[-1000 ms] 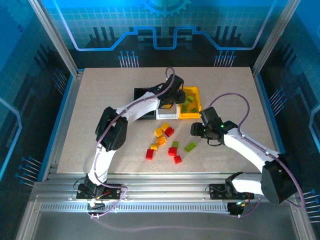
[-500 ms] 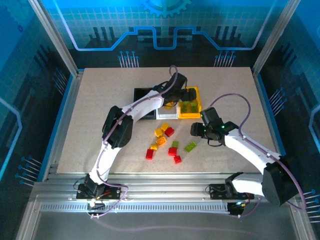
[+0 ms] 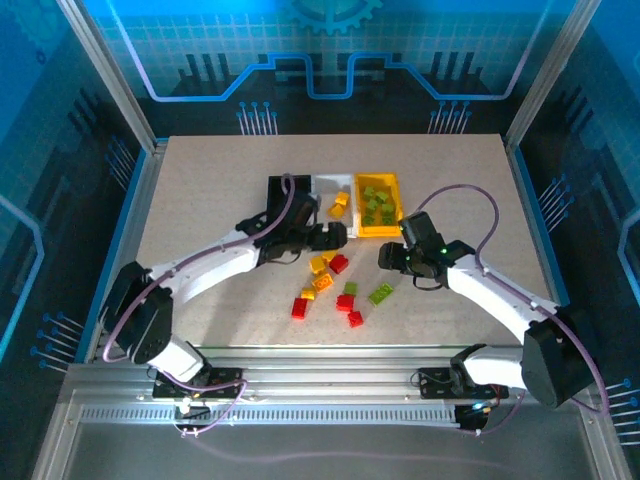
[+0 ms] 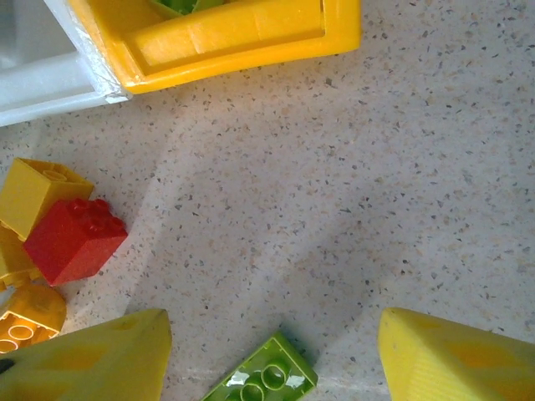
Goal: Sort the legos into containers by color
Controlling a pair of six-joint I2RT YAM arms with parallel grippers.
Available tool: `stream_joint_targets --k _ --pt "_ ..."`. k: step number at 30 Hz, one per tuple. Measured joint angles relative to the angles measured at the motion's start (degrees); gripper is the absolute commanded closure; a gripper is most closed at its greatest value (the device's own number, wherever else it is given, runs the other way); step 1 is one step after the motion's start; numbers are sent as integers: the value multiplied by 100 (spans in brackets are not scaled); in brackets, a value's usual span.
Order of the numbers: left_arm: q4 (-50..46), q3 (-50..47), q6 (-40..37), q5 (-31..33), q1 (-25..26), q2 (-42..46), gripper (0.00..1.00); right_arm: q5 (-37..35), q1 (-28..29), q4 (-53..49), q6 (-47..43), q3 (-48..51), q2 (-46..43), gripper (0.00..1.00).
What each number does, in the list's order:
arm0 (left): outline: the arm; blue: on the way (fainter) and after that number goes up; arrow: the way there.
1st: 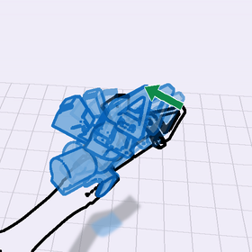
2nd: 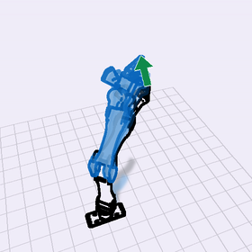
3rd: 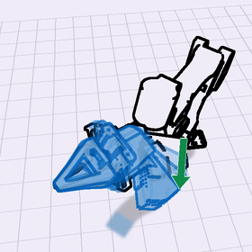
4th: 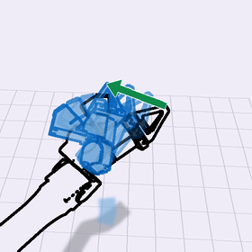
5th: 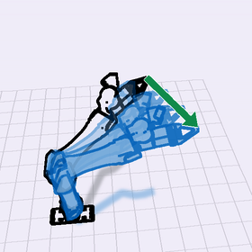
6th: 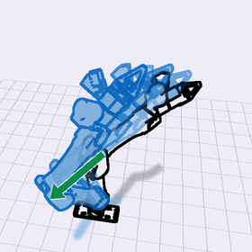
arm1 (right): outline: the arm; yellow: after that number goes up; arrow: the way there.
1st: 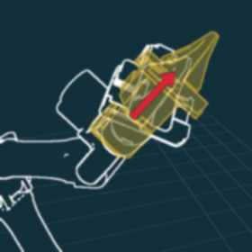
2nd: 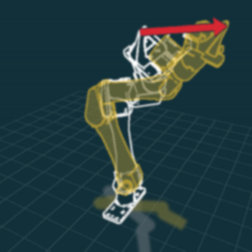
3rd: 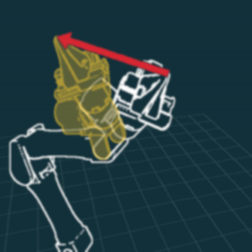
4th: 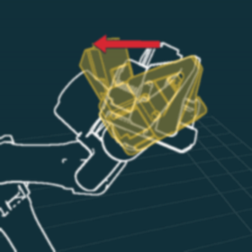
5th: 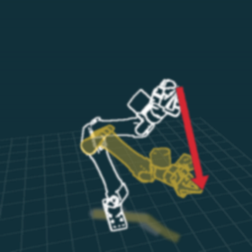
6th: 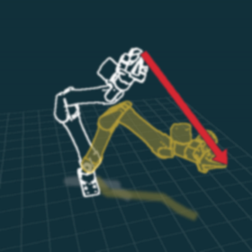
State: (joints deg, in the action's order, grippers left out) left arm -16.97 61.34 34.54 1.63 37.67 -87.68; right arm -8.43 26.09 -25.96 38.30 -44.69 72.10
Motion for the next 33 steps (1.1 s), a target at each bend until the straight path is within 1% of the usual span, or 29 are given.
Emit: stream_joint_targets --k 2,5,8,12,15,20,25,29,33 --pt "-72 -476 -4 -11 0 92 11 -2 11 20 0 -2 42 32" --pt "-166 -1032 -20 -118 20 92 10 2 11 48 -17 -4 96 32" --pt "-223 -1200 -116 -144 170 92 10 2 13 57 -15 -4 122 32" --pt "-160 -1163 -393 -22 525 44 15 0 15 52 -15 -4 127 32" --pt "-192 -1025 -625 229 704 -151 20 -7 15 50 -15 -4 127 32" --pt "-339 -675 -942 935 964 -627 23 -11 15 48 -17 -4 120 32" --pt "-448 -511 -1117 1528 1215 -1001 30 -11 15 46 -15 -4 76 32" --pt "-507 -417 -1228 1805 1281 -1191 38 -13 15 46 -17 -4 57 32" --pt "-525 -363 -1270 2009 1357 -1331 44 -15 15 26 -17 -24 55 32"
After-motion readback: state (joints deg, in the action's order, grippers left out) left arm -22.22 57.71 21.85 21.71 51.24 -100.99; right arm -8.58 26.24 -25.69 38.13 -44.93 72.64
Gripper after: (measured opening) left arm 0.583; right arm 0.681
